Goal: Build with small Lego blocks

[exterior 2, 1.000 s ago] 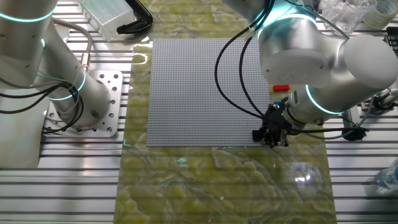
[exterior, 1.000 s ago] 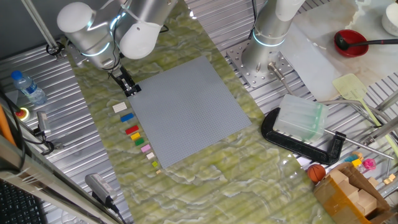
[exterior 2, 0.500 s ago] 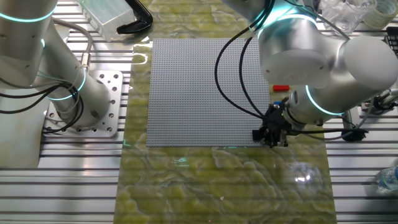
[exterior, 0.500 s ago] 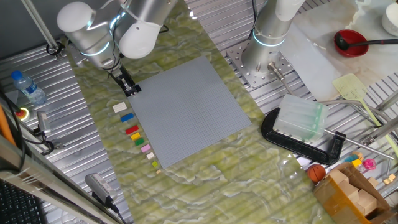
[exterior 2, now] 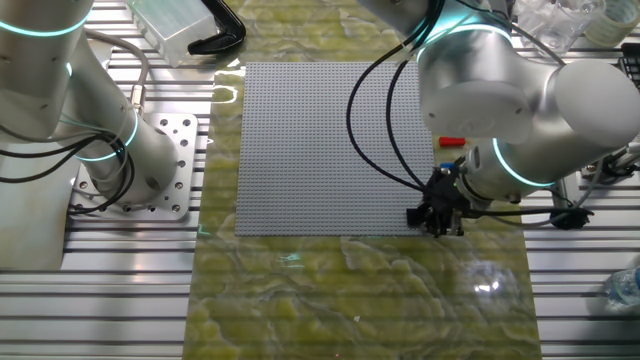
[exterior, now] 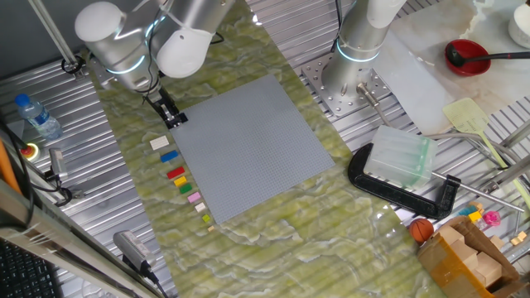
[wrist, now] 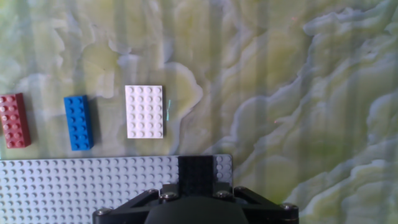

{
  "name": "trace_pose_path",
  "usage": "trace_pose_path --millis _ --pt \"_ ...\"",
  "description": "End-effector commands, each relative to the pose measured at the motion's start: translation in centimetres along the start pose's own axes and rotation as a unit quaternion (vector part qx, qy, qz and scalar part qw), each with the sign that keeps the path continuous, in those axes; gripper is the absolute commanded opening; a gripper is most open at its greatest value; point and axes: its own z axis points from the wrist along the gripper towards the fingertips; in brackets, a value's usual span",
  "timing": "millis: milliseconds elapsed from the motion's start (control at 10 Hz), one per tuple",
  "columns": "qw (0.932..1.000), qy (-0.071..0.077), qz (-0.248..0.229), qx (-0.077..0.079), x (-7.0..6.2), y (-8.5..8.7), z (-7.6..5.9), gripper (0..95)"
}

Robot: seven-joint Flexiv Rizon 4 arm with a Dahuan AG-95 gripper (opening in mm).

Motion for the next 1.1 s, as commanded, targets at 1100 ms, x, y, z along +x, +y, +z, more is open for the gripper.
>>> trace_pose_path --millis 1100 --pt "1.0000 0.001 -0.001 -0.005 0.04 0.15 3.47 0.0"
